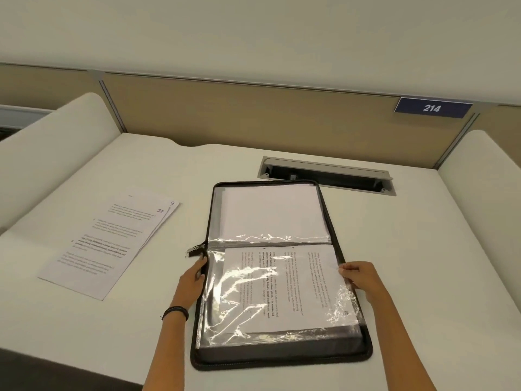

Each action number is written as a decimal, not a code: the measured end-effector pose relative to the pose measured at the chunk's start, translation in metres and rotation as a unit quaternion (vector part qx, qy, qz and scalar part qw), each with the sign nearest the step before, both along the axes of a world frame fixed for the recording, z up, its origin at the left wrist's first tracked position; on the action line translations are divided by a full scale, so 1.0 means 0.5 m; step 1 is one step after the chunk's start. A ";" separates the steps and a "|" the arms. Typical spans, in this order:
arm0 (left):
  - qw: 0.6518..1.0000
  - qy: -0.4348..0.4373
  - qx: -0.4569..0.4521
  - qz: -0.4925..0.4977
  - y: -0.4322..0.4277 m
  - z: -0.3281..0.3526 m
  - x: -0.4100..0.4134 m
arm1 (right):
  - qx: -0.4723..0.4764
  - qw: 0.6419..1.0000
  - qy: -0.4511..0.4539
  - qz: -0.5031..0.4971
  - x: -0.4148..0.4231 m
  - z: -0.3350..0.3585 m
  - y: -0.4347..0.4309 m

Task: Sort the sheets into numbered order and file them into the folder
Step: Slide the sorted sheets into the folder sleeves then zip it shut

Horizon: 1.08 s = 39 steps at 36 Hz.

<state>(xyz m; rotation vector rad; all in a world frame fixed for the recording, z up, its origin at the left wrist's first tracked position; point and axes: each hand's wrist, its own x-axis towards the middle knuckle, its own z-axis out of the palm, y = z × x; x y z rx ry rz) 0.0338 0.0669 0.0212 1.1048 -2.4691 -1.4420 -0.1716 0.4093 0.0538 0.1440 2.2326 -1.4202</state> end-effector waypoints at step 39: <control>0.998 0.057 0.013 0.023 -0.073 0.012 -0.008 | -0.030 0.997 -0.073 0.019 0.083 0.094 0.006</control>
